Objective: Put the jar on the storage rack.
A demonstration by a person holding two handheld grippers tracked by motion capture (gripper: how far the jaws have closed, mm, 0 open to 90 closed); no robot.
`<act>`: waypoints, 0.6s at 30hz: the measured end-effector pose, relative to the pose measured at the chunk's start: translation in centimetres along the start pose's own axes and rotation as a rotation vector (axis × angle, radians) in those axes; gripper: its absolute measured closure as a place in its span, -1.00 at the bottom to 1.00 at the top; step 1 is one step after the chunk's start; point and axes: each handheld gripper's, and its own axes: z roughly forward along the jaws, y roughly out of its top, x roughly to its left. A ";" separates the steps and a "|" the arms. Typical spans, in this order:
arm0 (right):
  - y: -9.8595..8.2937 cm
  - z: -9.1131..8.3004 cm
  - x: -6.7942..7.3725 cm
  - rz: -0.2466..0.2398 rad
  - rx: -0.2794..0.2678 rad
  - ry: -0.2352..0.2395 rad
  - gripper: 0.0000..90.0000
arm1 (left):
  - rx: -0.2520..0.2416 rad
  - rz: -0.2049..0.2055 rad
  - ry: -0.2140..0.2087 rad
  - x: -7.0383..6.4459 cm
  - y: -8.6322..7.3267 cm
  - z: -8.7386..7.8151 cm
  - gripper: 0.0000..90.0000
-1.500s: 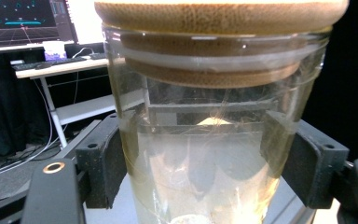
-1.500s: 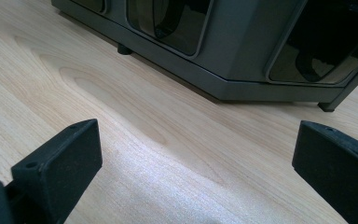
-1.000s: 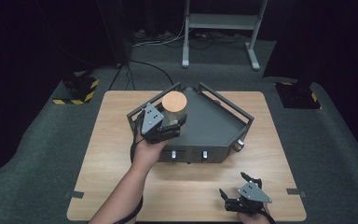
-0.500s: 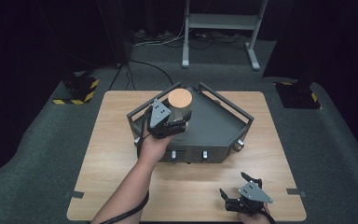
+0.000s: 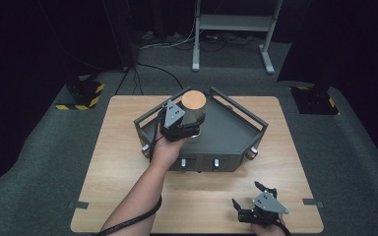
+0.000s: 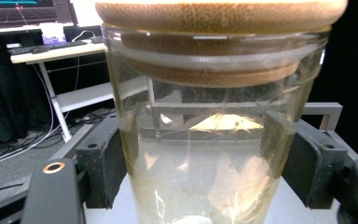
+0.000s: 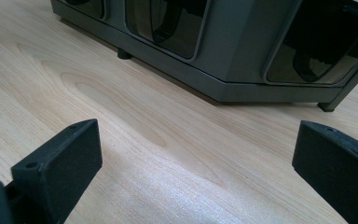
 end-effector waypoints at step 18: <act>0.0 0.0 0.0 -0.002 -0.002 0.003 -0.98 | 0.045 -0.023 0.012 0.1 -0.8 1.3 -0.44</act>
